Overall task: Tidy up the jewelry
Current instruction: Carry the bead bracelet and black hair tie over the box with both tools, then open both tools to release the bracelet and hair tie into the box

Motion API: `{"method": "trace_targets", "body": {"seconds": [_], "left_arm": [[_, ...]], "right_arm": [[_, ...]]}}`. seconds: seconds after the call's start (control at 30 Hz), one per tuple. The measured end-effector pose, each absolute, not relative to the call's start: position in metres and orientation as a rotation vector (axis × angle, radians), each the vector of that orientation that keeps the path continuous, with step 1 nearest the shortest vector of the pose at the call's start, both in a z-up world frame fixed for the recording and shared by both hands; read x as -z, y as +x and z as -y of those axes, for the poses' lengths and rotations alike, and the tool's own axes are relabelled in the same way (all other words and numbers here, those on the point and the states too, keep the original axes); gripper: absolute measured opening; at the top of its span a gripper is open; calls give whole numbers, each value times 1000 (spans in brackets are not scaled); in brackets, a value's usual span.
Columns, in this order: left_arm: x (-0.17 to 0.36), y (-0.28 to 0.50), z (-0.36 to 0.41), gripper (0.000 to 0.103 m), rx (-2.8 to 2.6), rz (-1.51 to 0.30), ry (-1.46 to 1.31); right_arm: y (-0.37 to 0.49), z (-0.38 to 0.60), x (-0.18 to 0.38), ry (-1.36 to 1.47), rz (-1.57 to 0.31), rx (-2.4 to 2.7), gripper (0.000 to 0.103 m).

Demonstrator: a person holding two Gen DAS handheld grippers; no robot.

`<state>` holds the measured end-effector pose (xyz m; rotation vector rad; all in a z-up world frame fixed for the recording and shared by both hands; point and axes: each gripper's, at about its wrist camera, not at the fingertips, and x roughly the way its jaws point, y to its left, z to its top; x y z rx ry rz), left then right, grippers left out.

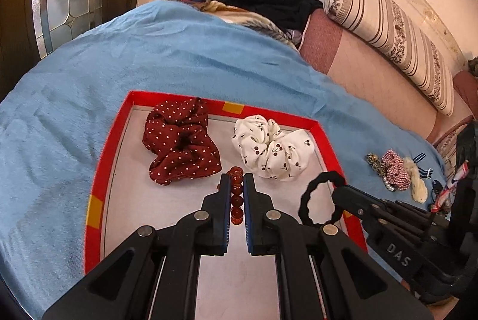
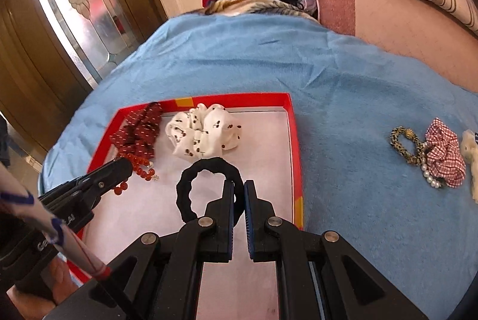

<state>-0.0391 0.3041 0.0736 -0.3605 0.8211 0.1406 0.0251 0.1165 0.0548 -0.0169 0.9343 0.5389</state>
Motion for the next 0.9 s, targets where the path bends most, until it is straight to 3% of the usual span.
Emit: {"method": "trace_targets", "body": {"seconds": [0.7,0.83,0.9], "left_arm": [[-62,-23,-302,7,-150,-863,-356],[-63,-24,-305,9,-157,-857,-371],[-64,-25,-305,11,-156,-855,-378]], "right_arm": [[43,-123,-36,-41,-979,-508,9],[43,-121,-39,-30,-979,-512,20],[41,-120,-42,-30,-972,-518,21]]}}
